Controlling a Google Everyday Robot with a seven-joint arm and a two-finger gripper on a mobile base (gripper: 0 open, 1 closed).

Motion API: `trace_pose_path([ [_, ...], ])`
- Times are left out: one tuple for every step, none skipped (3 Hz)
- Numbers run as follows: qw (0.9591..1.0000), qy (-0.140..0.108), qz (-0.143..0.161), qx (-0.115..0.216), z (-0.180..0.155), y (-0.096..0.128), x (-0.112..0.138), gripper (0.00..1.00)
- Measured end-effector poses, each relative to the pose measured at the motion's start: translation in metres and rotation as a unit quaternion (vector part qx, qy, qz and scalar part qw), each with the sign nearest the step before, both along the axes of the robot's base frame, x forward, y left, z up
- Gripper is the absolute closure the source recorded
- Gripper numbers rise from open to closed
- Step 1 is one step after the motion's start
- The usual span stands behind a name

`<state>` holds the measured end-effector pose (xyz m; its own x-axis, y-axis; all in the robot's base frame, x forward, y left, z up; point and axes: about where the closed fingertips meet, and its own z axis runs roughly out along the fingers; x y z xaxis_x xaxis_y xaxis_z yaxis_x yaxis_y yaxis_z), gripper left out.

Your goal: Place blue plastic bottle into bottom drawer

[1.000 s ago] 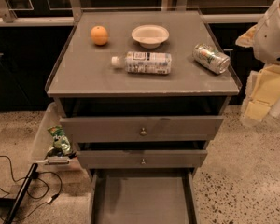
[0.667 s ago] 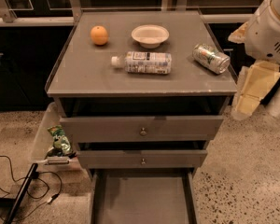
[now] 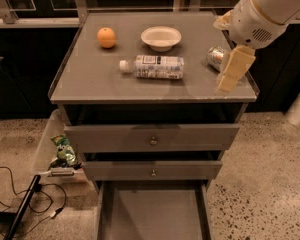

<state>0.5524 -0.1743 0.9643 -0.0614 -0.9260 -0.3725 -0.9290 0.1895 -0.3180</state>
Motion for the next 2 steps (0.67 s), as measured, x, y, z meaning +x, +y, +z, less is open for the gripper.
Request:
trace_pose_path([
  [1.0, 0.0, 0.0, 0.0, 0.0, 0.0, 0.0, 0.0],
  [1.0, 0.001, -0.003, 0.008, -0.01, -0.0013, 0.0062, 0.0],
])
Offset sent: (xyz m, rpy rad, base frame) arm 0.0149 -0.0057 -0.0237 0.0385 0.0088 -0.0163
